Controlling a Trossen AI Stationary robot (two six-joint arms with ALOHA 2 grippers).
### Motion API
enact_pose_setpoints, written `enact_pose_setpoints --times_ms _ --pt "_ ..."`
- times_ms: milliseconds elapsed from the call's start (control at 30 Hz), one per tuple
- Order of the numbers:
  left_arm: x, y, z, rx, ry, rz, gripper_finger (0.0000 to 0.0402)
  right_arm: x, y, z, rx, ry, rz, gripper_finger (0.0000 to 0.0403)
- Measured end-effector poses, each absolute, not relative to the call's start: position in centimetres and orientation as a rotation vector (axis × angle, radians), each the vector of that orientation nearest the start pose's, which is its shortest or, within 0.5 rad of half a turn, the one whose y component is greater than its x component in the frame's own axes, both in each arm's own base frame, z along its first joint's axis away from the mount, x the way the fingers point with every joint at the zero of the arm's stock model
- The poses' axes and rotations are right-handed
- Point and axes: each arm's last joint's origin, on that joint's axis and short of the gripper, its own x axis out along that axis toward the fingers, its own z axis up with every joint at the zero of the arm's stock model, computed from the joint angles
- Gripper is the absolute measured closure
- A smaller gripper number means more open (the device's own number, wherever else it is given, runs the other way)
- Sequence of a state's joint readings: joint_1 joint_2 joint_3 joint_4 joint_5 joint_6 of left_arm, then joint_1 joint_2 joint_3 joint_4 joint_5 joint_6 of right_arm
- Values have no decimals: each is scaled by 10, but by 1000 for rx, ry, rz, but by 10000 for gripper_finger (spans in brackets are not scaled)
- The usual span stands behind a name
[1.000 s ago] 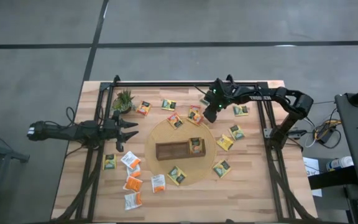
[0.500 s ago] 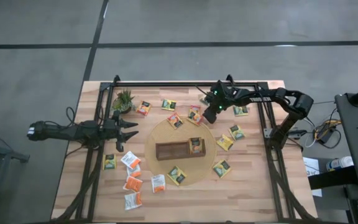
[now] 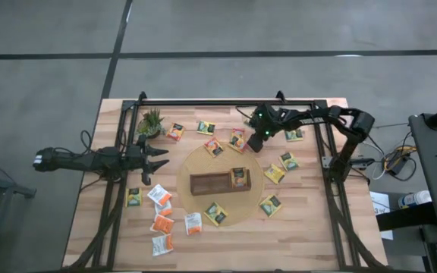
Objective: Pick & Place Tea
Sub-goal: Put the orange tea bag into the right section of the wooden organizer
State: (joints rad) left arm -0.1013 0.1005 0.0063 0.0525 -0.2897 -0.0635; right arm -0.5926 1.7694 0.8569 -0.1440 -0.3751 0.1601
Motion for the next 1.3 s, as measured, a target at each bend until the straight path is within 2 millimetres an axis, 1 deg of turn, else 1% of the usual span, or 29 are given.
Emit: enact_pose_setpoints --times_ms 167,467,600,767,800,967,1133,1300 --pt "103 -2 163 -55 35 189 236 277 -175 117 664 943 -194 268" --pt "103 -2 163 -55 35 190 236 282 -177 119 669 957 -189 293" --pt "103 -2 163 -55 35 190 236 281 -176 120 638 999 -170 322" --pt "103 -2 163 -55 35 189 236 280 -176 121 589 1032 -135 381" --pt "103 -2 163 -55 35 190 236 280 -176 121 582 1037 -130 388" --pt "103 -2 163 -55 35 189 236 280 -175 124 561 1056 -113 394" --pt "103 -2 163 -55 35 189 236 279 -176 134 498 1060 -174 394" --pt "103 -2 163 -56 35 190 236 279 -174 142 495 1041 -170 394"
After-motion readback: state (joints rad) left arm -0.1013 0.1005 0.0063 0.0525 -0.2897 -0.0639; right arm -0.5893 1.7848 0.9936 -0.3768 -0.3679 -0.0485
